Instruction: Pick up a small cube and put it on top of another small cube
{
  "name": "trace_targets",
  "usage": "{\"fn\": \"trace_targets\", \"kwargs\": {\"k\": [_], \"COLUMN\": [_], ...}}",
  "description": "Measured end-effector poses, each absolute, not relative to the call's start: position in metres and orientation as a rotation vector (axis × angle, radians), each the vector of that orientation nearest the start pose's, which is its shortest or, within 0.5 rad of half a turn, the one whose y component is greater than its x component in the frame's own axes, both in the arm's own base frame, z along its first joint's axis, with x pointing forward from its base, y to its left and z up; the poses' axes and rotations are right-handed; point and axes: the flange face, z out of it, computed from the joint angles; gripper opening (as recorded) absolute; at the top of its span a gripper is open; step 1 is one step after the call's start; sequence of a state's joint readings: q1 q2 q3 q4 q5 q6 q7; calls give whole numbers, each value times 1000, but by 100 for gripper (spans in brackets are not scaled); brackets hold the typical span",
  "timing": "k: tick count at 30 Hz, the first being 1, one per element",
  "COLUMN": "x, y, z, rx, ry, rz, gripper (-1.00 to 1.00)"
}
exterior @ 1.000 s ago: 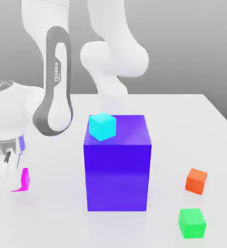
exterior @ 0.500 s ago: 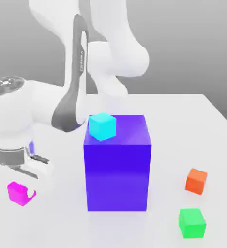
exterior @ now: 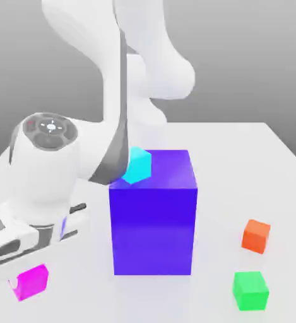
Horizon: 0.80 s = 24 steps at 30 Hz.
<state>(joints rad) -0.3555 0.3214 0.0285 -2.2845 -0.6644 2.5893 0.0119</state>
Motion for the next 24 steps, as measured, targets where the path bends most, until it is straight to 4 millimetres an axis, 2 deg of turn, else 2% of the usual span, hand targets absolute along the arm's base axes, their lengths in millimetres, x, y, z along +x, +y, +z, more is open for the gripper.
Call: {"fn": "trace_targets", "kwargs": {"k": [2, 3, 4, 10, 17, 22, 24], "x": [518, 523, 526, 521, 485, 448, 444], "y": [-138, -122, -105, 6, 125, 189, 196], "z": [213, 215, 217, 228, 238, 241, 223], "rx": [-3424, -3413, -3407, -3361, -3243, -3130, -3114], "ry": [-709, -772, -765, -413, 48, 391, 436], "rz": [131, 123, 103, -15, -47, -9, -3], "gripper": [-100, -100, -100, -100, -100, -100, -100]}}
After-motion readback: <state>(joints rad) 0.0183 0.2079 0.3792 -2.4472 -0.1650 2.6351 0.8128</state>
